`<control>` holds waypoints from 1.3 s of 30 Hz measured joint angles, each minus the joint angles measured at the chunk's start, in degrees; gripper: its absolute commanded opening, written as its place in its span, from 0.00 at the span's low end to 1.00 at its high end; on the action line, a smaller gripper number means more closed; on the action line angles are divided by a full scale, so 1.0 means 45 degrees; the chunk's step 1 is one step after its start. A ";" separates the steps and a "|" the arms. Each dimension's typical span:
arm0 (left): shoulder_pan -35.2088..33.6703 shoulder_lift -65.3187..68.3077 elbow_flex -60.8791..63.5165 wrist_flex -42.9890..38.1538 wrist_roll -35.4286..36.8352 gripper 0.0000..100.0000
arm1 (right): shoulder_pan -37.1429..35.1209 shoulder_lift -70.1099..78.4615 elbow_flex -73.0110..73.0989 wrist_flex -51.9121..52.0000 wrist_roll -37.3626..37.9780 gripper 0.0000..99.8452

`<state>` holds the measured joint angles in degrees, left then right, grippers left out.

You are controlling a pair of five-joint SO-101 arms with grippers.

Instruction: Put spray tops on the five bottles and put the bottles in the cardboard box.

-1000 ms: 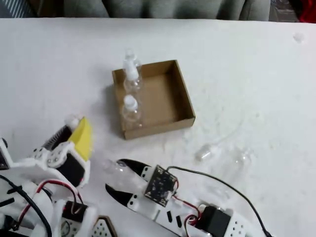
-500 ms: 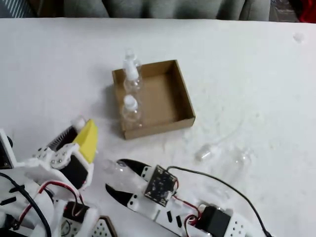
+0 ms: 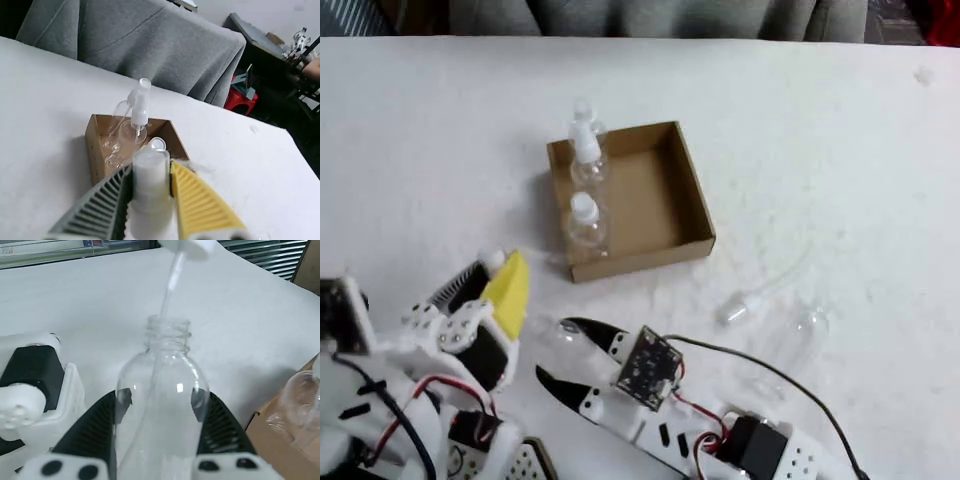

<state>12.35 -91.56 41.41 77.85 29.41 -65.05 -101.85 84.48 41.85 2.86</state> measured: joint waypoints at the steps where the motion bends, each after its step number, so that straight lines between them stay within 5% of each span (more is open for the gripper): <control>1: 0.0000 -0.0332 0.0293 -0.0176 0.0000 0.02 | 0.0000 0.0000 0.0000 -0.0039 0.0000 0.02; 15: 0.1348 -0.1074 0.0703 -0.0762 -0.0078 0.02 | 0.0059 0.0000 0.0000 -0.0352 -0.0781 0.02; 39: 0.1563 -0.1074 0.1211 -0.0821 -0.0078 0.02 | 0.0352 -0.0059 0.0000 -0.0801 -0.0899 0.02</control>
<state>19.38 -96.40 46.86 74.15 29.05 -63.47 -102.11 84.48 38.24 -1.19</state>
